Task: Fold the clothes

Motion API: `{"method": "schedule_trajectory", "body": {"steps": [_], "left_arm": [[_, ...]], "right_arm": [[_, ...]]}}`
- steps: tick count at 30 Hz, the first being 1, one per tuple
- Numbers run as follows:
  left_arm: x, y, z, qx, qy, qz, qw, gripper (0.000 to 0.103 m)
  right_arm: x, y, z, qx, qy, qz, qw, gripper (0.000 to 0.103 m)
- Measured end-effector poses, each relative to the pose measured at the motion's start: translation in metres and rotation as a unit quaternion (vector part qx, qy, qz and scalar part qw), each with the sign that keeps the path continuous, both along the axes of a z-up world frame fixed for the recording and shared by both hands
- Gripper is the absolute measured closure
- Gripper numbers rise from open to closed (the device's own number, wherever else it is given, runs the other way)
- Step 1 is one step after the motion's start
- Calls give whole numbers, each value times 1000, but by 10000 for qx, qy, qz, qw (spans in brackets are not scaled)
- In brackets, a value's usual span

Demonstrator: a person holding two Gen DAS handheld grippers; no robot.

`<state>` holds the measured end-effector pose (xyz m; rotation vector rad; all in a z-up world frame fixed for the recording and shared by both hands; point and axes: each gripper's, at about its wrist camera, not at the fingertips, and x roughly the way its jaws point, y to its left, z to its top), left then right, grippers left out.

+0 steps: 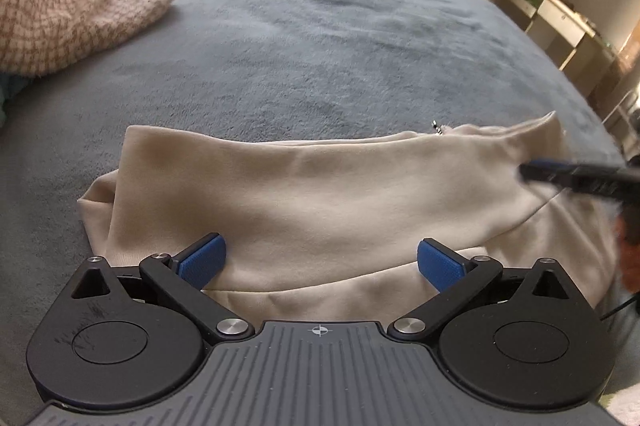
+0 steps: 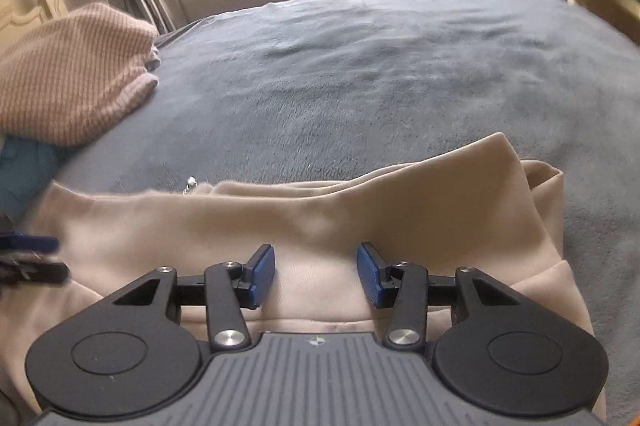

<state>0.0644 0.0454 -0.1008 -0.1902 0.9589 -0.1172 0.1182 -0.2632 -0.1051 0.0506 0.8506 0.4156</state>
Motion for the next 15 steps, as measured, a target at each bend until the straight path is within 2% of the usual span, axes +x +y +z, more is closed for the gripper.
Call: {"method": "schedule_trajectory", "body": {"steps": [2,6,8,9,13,15], "left_arm": [[-1,-4,-1,117,-14,-21,9999,0],[-1,-4,-2,153,-29,-2,9999,0],[0,-2,-2,113,-41,10,9999,0],[0,-2,-3,112,-46,10,9999,0],[-1,-3,-2,124,-61,-7,9999,0],[-1,-2,-2,103,-40,10,9999,0]], "right_arm": [[2,-13,7,-23,-41,-243,9997,56],[16,-53,1,-63,86,-1009,9948,56],[25,-68,-21,-41,317,-959,9949,57],[25,-68,-19,-124,327,-925,9951,57],[20,-61,0,-556,249,-804,9949,57],[12,-70,15,-390,268,-870,9951,57]]}}
